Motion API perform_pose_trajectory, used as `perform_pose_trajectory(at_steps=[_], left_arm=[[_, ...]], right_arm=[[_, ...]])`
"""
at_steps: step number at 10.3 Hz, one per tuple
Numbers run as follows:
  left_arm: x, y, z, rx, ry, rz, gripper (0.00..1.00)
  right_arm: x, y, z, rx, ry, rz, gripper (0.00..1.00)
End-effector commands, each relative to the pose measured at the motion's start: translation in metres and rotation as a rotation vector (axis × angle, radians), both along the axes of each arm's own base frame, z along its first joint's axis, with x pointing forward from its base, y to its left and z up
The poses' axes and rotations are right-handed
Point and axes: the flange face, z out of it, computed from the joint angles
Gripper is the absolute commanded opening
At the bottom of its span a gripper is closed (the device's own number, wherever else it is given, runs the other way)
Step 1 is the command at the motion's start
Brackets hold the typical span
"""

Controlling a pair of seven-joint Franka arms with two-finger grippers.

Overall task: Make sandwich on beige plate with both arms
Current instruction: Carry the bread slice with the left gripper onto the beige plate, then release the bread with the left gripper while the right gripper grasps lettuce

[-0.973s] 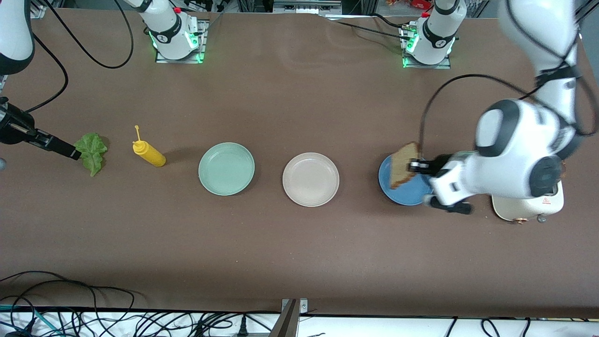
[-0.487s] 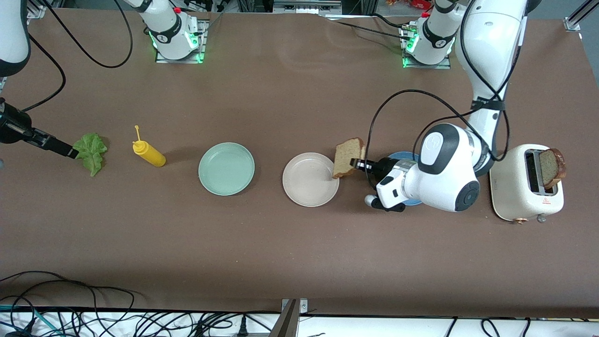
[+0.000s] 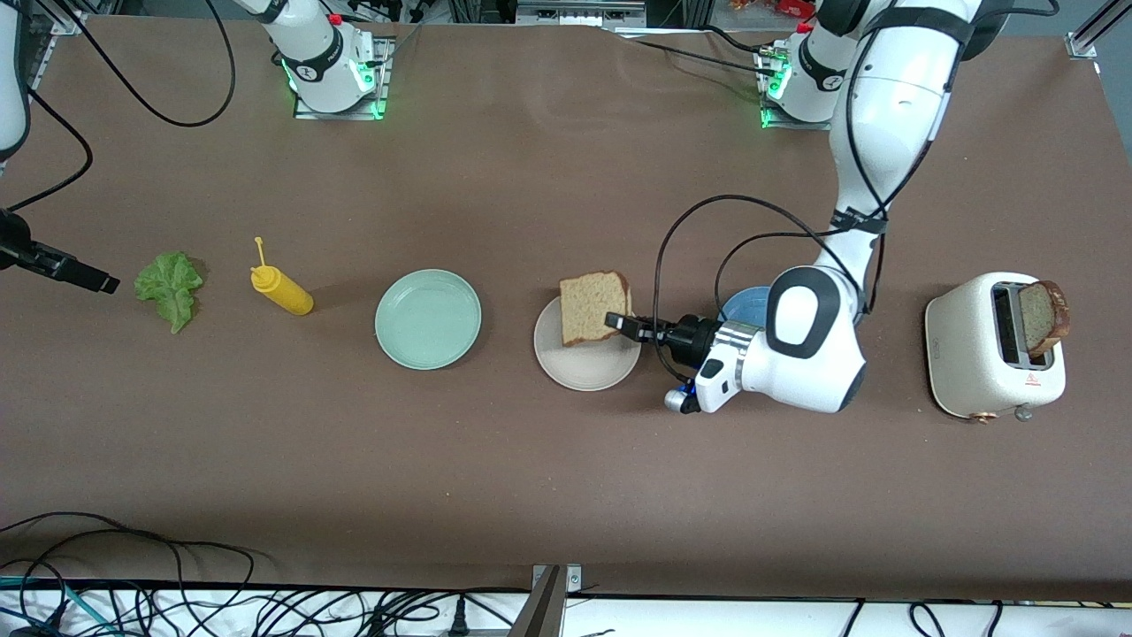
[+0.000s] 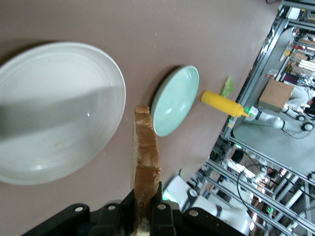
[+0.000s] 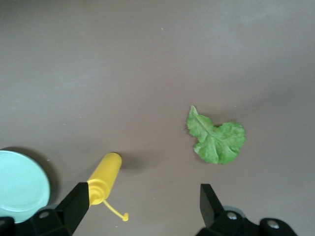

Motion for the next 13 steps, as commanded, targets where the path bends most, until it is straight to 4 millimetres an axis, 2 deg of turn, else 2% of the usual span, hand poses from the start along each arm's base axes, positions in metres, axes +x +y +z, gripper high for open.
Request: perform_pose_trajectory(at_steps=[1,4,7,8,9,10,11,12,13], left_arm=[[0.001,-0.024,-0.011,-0.003,-0.051,0.027,0.0],[-0.002,-0.027,-0.02,0.008,-0.045,0.03,0.0],[-0.006,-0.025,-0.036,0.028,-0.028,0.022,0.0],[-0.007,-0.027,-0.038,0.03,-0.026,0.018,0.0],[-0.009,-0.029,-0.04,0.031,-0.023,0.015,0.0],[-0.01,-0.03,-0.043,0.035,-0.02,0.014,0.0],[-0.01,-0.03,-0.046,0.038,-0.019,0.014,0.19],[-0.01,-0.028,-0.05,0.042,-0.012,0.017,0.95],[-0.01,-0.027,-0.051,0.044,-0.011,0.016,1.0]], right_arm=[[0.002,-0.022,-0.036,-0.026,0.068,0.0,1.0],[-0.015,-0.039,-0.099,-0.015,0.089,0.044,1.0],[-0.035,-0.071,-0.142,-0.011,0.062,0.163,1.0],[-0.036,-0.073,-0.156,-0.006,0.081,0.201,1.0],[-0.039,-0.079,-0.176,-0.001,0.1,0.242,1.0],[-0.045,-0.094,-0.195,-0.004,0.109,0.262,1.0],[-0.05,-0.1,-0.208,-0.003,0.111,0.281,1.0],[-0.054,-0.103,-0.221,-0.005,0.108,0.322,1.0],[-0.055,-0.107,-0.236,-0.013,0.108,0.368,1.0]])
